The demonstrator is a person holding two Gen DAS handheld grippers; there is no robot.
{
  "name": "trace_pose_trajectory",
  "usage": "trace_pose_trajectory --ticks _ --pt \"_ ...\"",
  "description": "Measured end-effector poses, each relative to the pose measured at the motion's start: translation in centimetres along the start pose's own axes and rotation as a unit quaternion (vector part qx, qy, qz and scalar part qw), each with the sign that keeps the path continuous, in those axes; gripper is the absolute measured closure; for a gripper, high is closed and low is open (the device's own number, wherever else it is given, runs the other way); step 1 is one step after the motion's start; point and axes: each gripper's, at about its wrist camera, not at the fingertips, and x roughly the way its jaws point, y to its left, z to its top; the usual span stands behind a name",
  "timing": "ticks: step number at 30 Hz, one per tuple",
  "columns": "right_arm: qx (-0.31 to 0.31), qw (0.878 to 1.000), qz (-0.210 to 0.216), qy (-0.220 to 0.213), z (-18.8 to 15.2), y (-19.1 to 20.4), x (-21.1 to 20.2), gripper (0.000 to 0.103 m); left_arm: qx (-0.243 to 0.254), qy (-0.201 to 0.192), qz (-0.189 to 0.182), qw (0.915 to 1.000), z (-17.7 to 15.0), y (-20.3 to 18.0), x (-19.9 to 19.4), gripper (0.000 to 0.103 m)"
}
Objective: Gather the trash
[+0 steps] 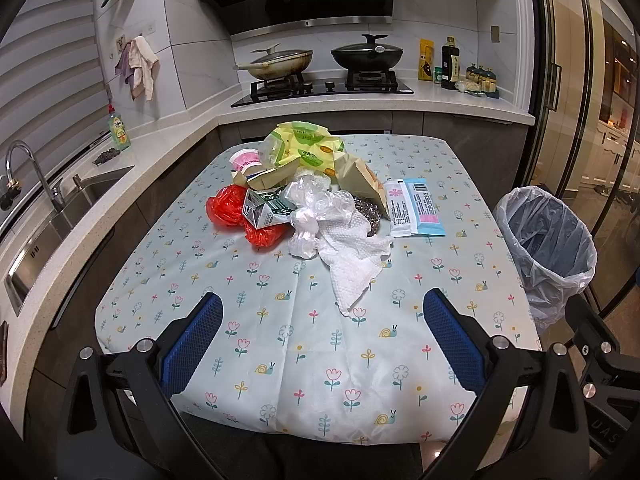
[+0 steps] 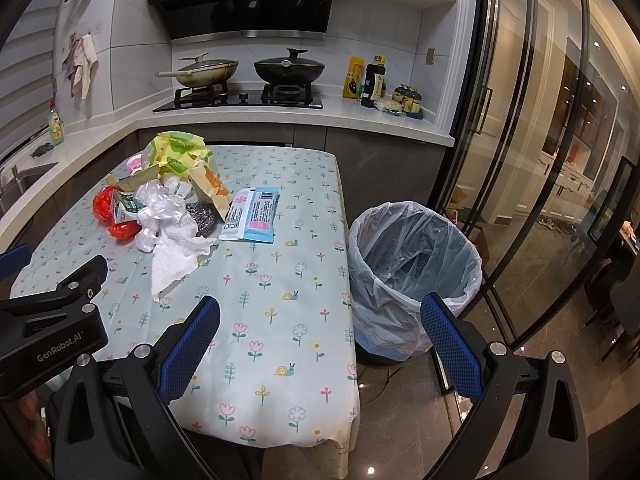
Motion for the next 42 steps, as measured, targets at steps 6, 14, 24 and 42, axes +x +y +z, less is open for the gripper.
trace_pose_trajectory --ticks 6,14,24,42 --pt "0.001 1.0 -0.001 -0.002 0.0 0.1 0.1 0.007 -0.001 -0.001 -0.001 1.0 0.2 -0.1 -0.1 0.007" --pt "0.0 1.0 -0.001 -0.002 0.2 0.3 0.3 0.007 -0.003 0.001 -0.004 1.0 0.3 -0.3 0.1 0.007" --pt "0.026 0.999 -0.018 0.006 1.0 0.8 2.2 0.007 -0.027 0.029 -0.024 0.9989 0.6 1.4 3.3 0.007" --pt "0.03 0.997 -0.015 0.065 1.2 6.3 9.9 0.007 -0.082 0.089 -0.052 0.9913 0.1 8.3 11.9 0.007"
